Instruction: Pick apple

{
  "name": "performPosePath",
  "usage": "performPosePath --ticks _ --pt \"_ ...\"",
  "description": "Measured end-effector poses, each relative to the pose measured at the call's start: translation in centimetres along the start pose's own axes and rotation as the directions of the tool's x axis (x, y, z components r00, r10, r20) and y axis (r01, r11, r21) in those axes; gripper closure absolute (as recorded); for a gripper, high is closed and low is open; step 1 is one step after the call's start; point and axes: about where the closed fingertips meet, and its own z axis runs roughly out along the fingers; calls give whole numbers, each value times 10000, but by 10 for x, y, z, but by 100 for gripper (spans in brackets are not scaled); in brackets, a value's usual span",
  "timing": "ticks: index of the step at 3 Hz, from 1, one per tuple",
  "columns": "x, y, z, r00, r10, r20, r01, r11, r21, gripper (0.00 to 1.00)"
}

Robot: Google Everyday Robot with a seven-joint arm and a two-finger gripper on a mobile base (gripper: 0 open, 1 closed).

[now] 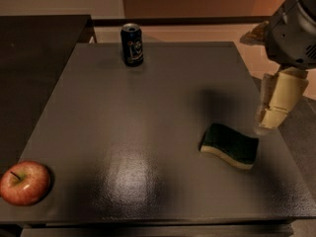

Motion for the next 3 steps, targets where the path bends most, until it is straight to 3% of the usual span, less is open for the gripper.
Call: performPosePath --ticks 1,2,3 --pt "-33 9 11 9943 -829 663 848 9960 -276 0" --pt "-131 34 102 9541 -2291 1930 2592 9543 -1486 0" --pt "-163 43 133 9383 -2610 2269 3081 9289 -2055 0"
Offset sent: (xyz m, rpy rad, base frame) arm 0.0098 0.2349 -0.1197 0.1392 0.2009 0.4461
